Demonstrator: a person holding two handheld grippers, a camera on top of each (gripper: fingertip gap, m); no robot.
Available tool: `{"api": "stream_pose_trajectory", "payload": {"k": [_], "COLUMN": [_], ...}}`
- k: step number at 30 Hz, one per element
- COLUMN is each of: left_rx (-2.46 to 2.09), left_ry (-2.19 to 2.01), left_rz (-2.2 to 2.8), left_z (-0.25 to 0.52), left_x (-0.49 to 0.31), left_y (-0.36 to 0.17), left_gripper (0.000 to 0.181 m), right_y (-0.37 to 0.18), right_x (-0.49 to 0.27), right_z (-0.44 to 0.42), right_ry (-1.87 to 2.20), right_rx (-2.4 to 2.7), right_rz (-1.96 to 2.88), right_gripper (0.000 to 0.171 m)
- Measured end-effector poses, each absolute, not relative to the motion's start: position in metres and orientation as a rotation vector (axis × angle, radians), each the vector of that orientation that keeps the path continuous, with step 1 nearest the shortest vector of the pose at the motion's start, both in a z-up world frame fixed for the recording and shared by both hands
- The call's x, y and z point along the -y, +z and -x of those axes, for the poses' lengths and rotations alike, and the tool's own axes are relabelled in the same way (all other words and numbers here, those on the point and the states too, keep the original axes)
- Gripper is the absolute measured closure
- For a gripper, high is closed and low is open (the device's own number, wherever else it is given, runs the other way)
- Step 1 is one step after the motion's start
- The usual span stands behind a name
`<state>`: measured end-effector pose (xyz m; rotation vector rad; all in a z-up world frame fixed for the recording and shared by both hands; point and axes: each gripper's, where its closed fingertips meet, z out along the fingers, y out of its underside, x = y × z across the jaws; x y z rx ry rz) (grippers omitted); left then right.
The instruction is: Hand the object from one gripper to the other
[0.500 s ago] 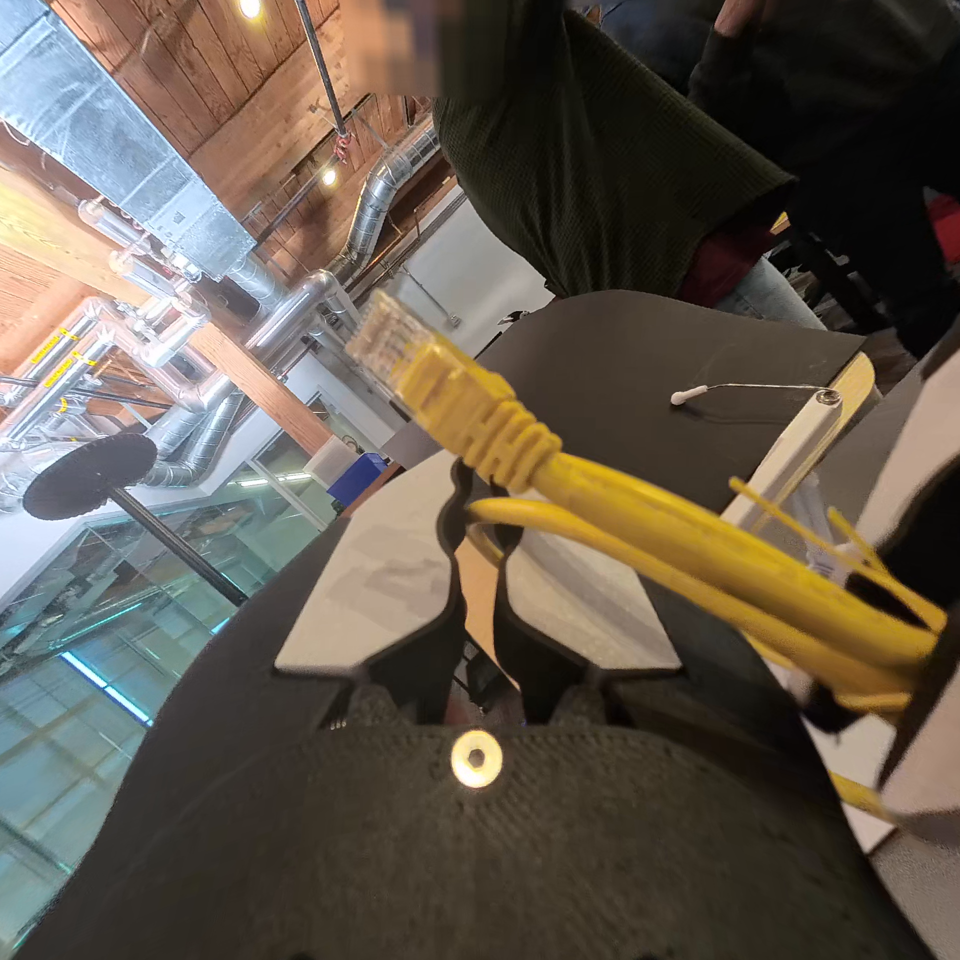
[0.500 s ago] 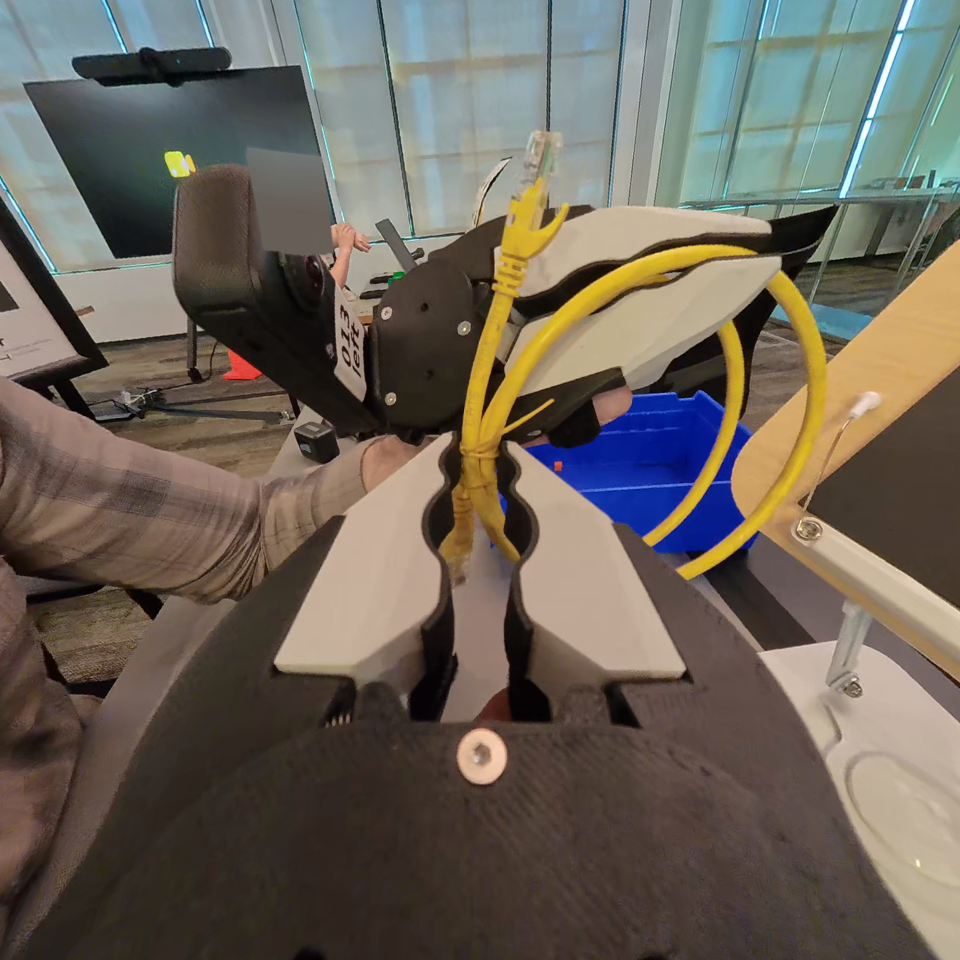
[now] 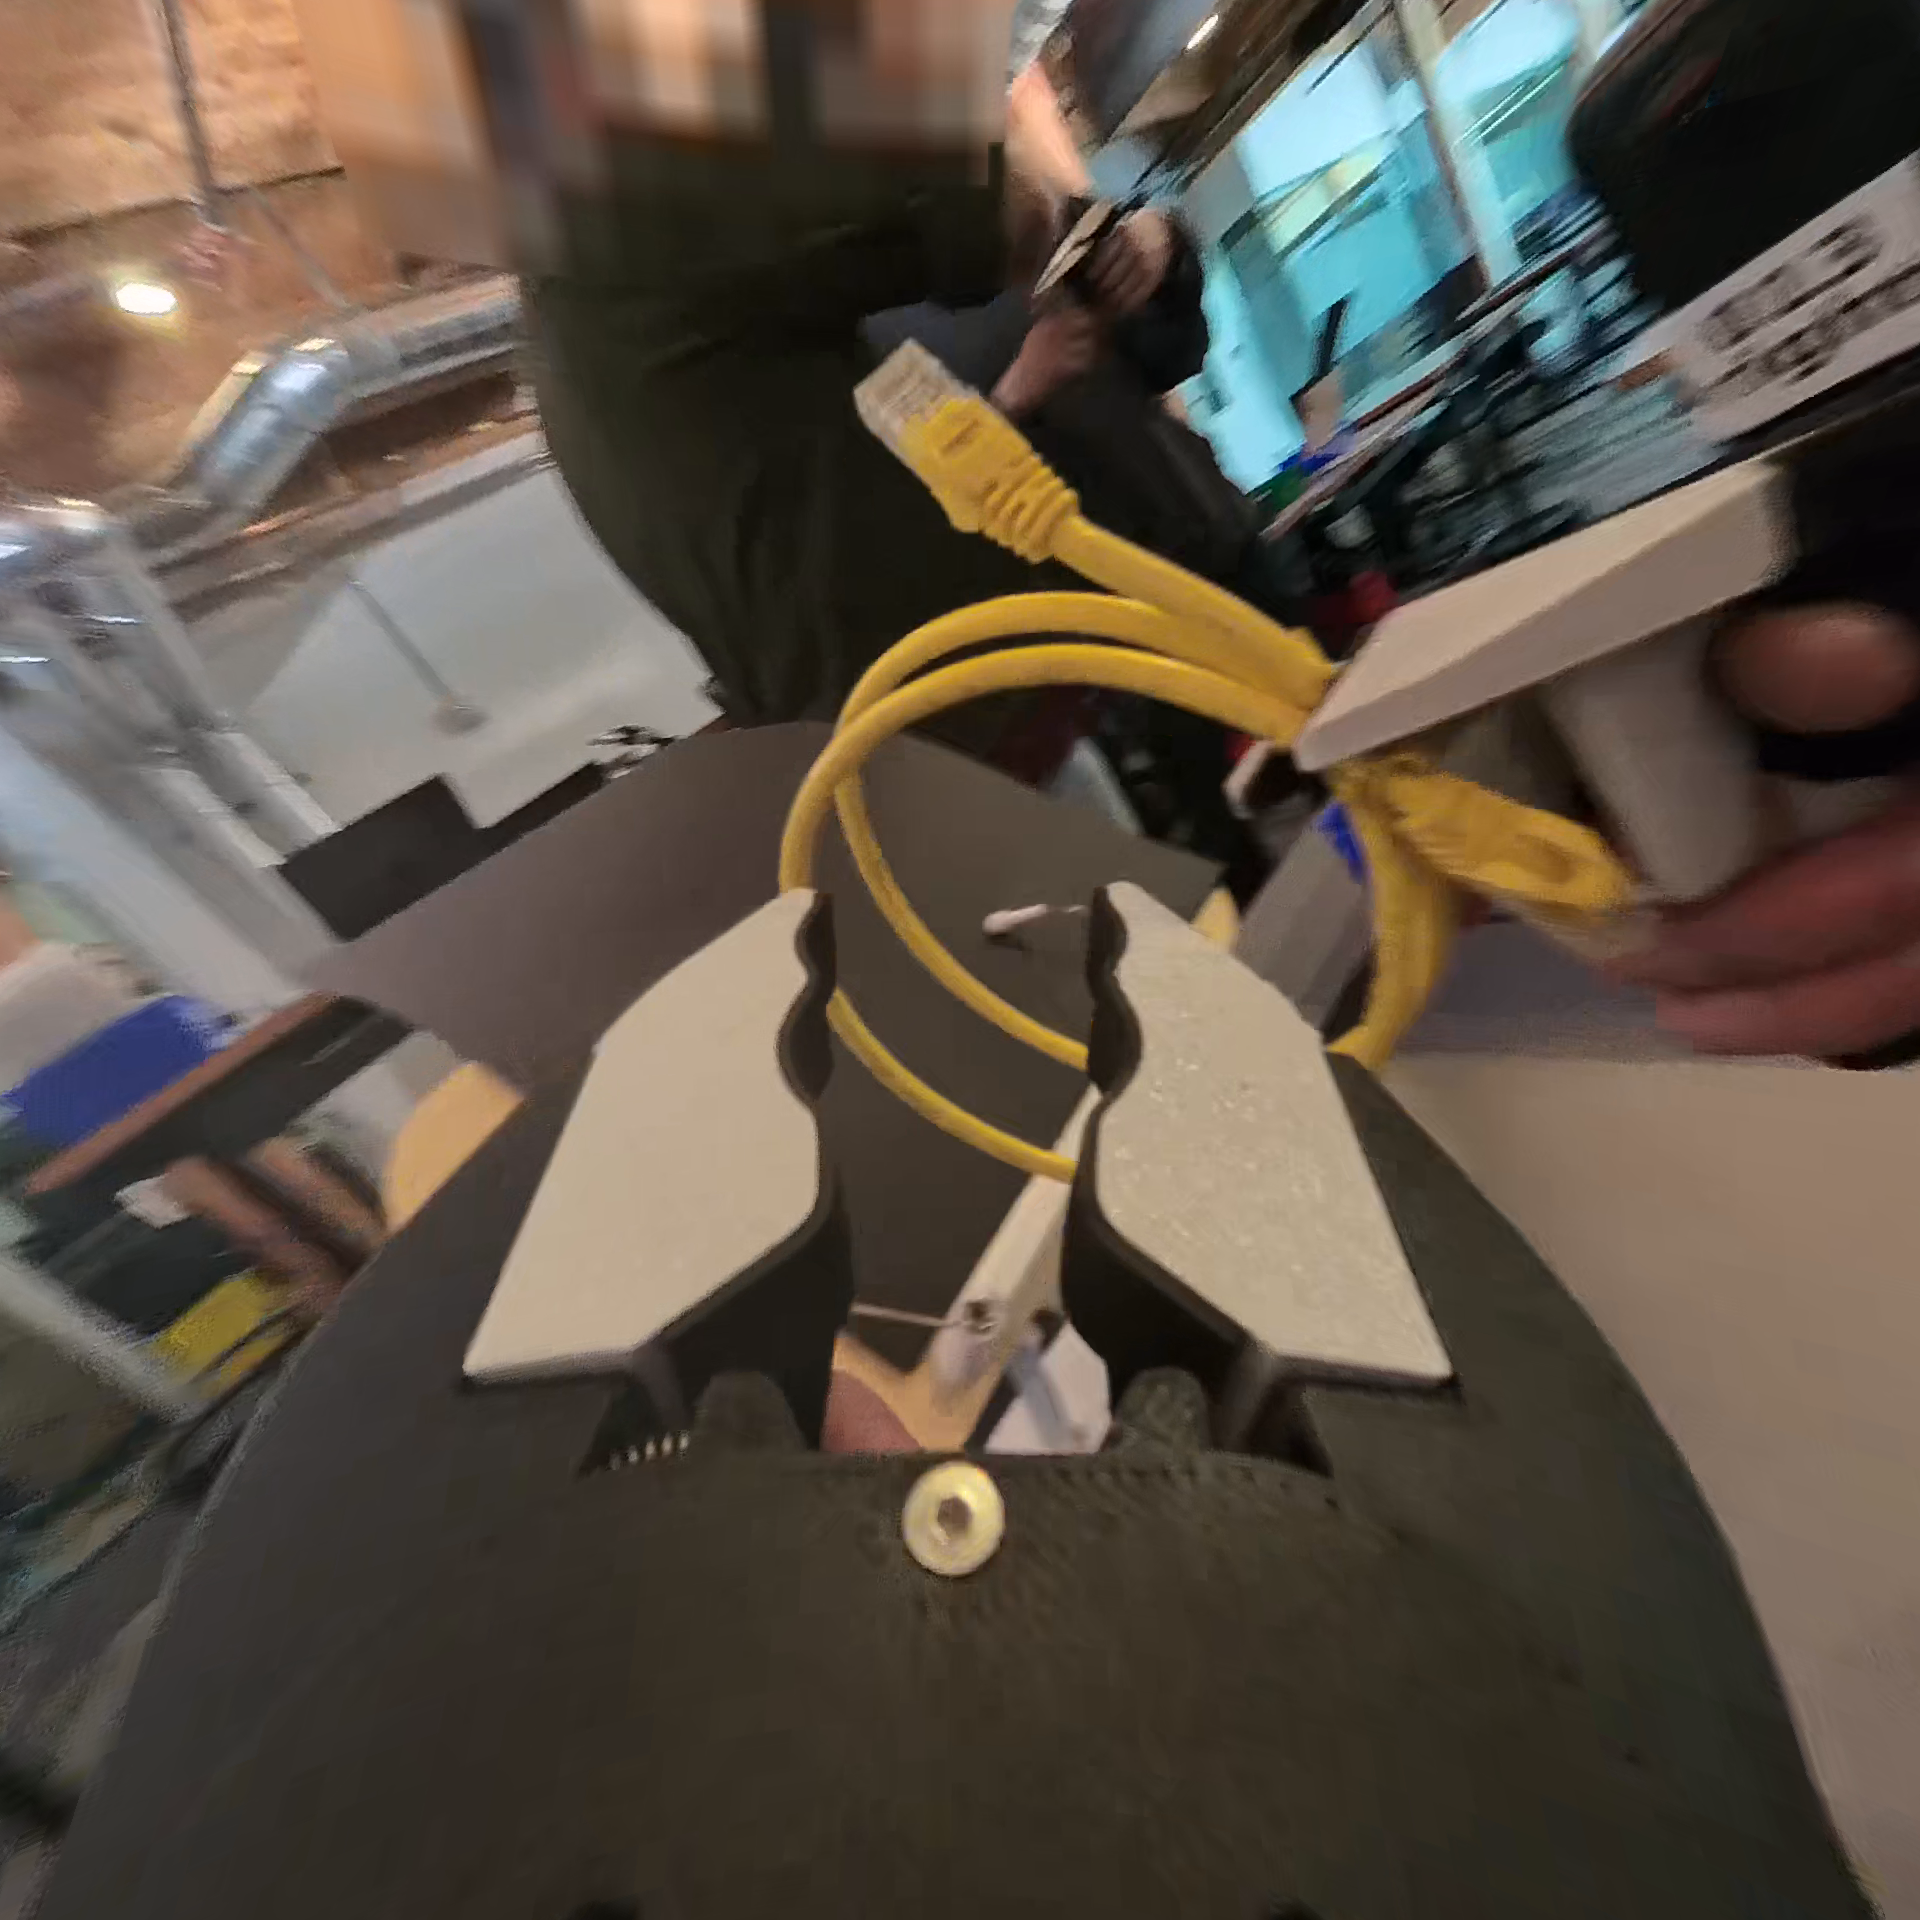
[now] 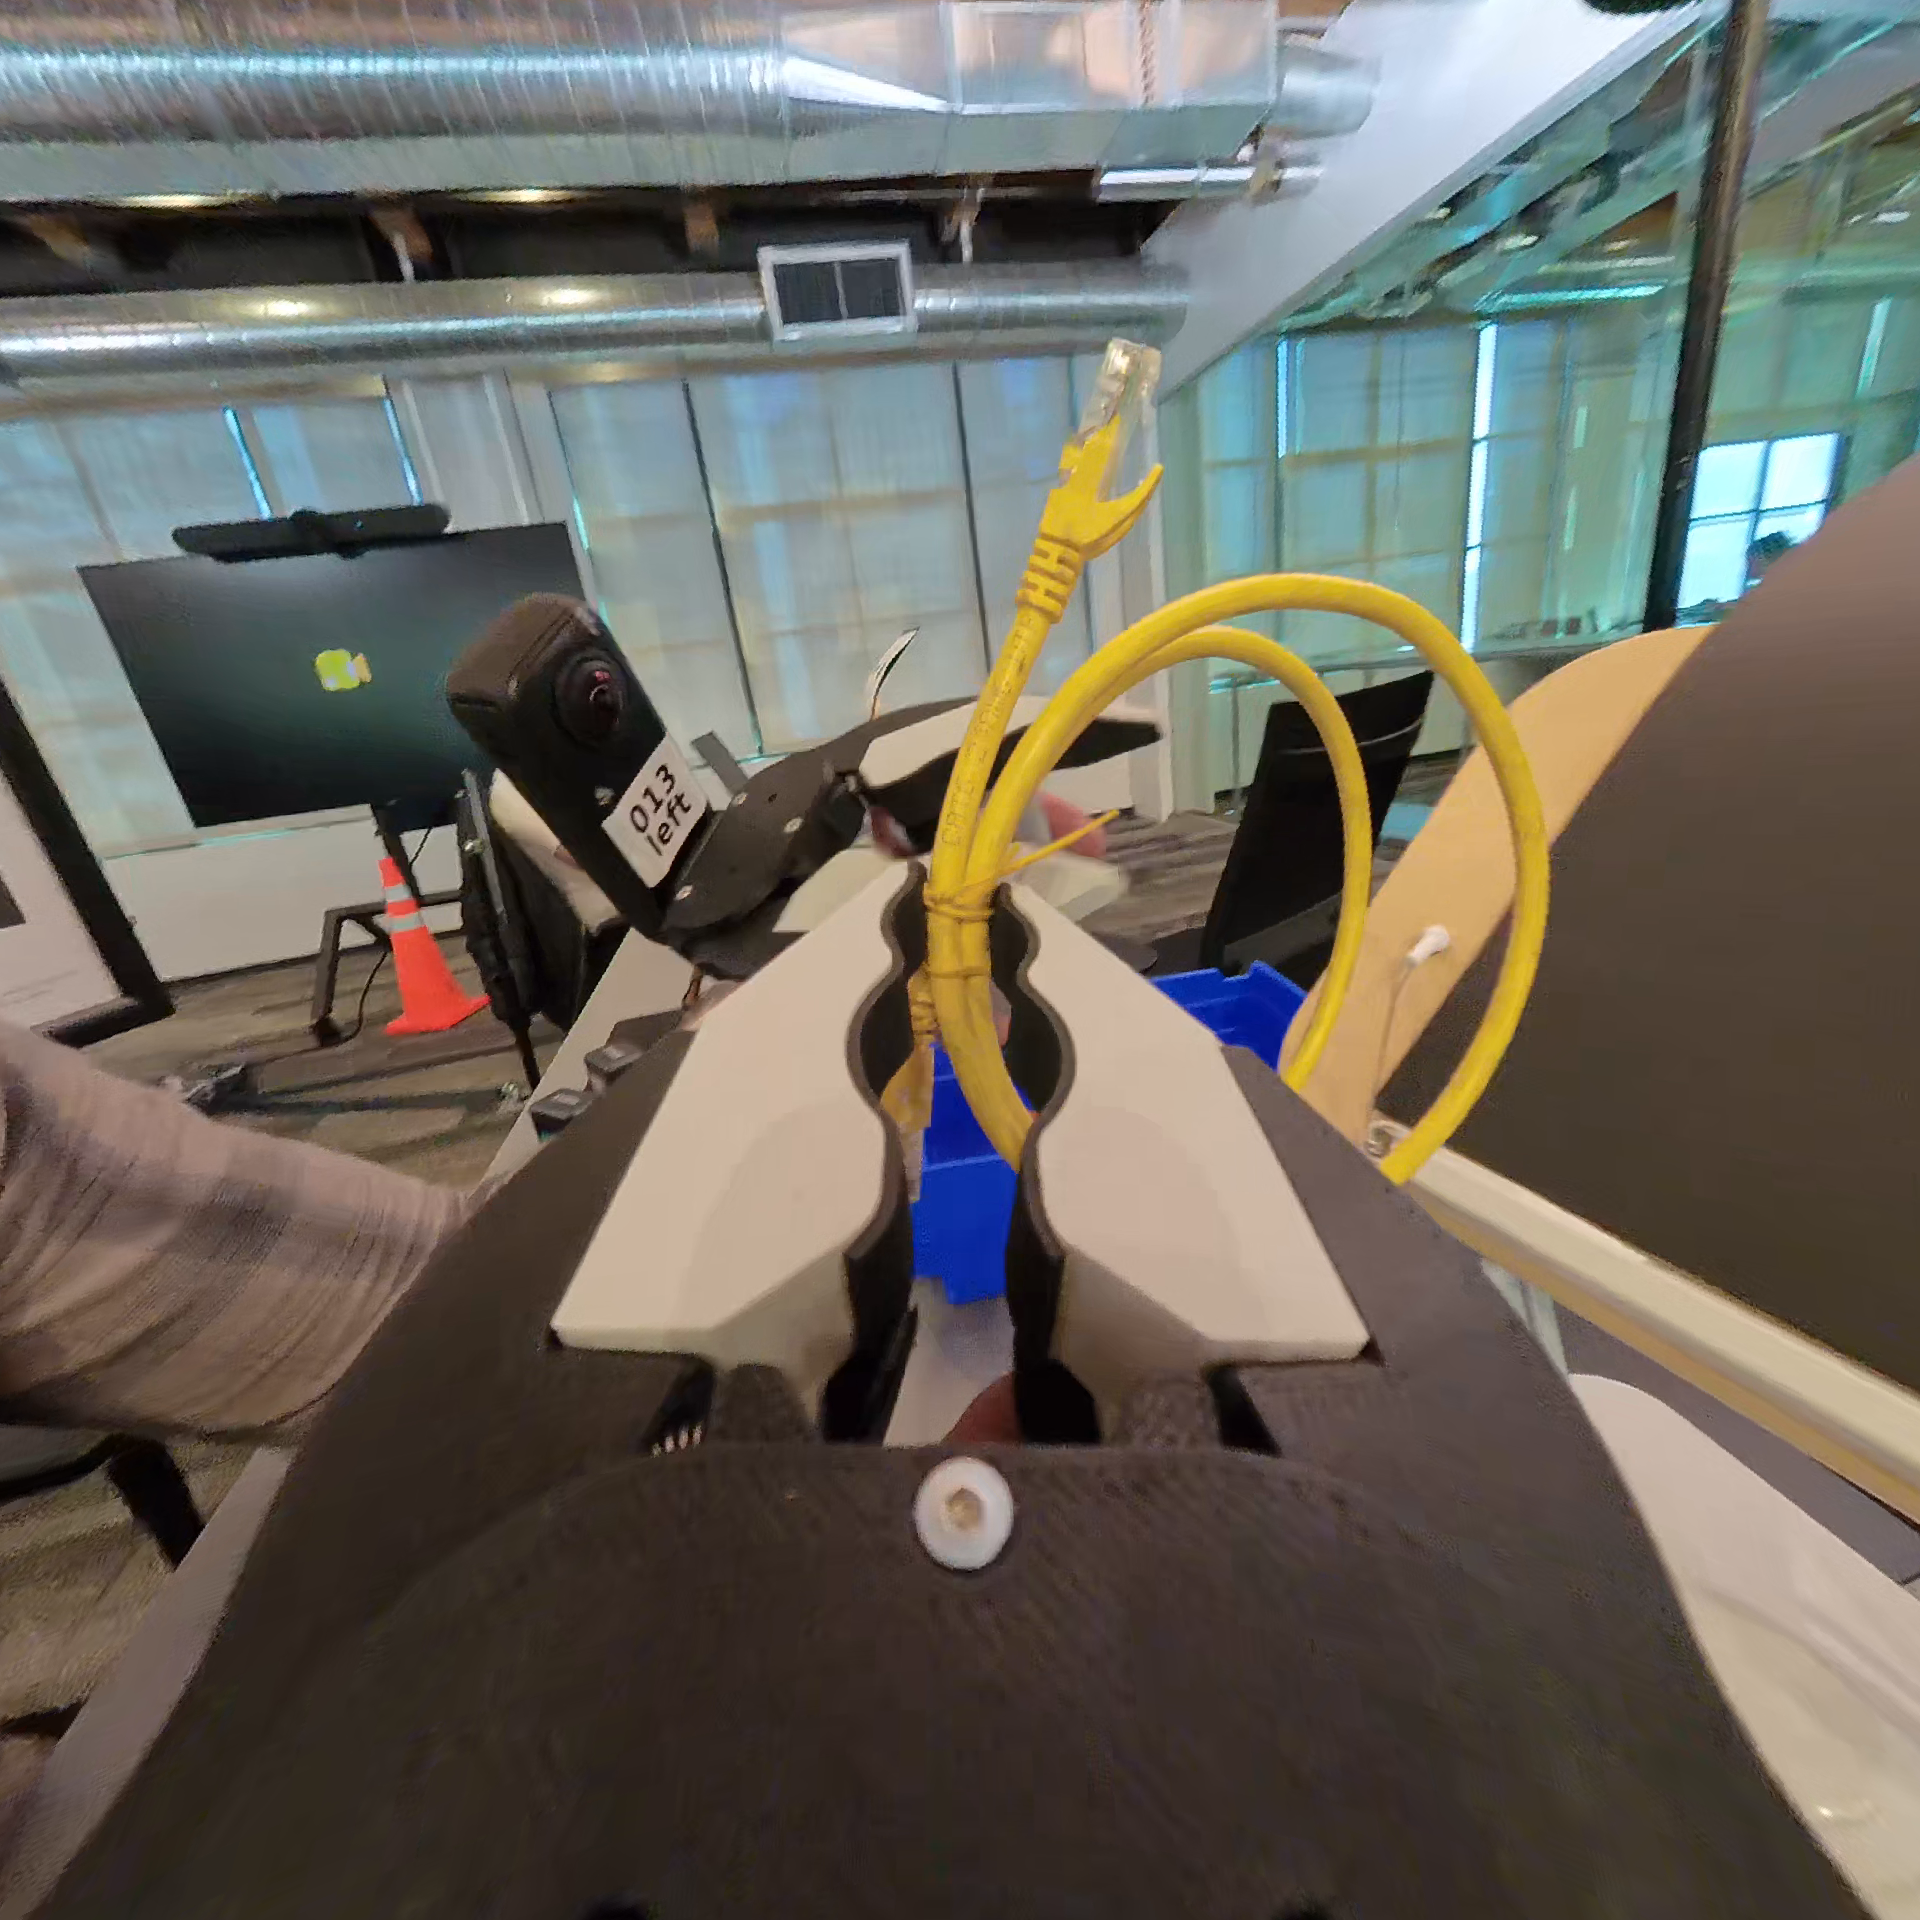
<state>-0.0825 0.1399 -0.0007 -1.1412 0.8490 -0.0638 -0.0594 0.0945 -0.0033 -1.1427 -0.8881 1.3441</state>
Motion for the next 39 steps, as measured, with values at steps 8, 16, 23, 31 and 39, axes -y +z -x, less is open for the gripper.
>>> {"api": "stream_pose_trajectory", "payload": {"k": [8,16,23,31,39], "left_rx": [-1.067,-0.997,-0.999,-0.897,-0.811], "left_ry": [-0.138,0.140,0.350,0.508,0.547], "left_rz": [1.056,0.920,0.842,0.789,0.762], "left_z": [0.044,0.029,0.022,0.032,0.046], "left_x": [-0.113,-0.118,-0.120,-0.125,-0.124], "left_y": [-0.018,-0.019,-0.026,-0.019,-0.005], "left_gripper": [0.115,0.139,0.143,0.159,0.168], "right_y": [0.018,0.032,0.036,0.036,0.037], "right_x": [-0.110,-0.113,-0.105,-0.101,-0.104], "right_z": [0.034,0.023,0.026,0.030,0.027], "right_ry": [1.431,1.550,1.598,1.630,1.652], "right_rx": [0.691,0.489,0.477,0.462,0.435], "right_rz": [1.032,0.919,0.882,0.874,0.873], "right_gripper": [0.162,0.162,0.162,0.162,0.162]}}
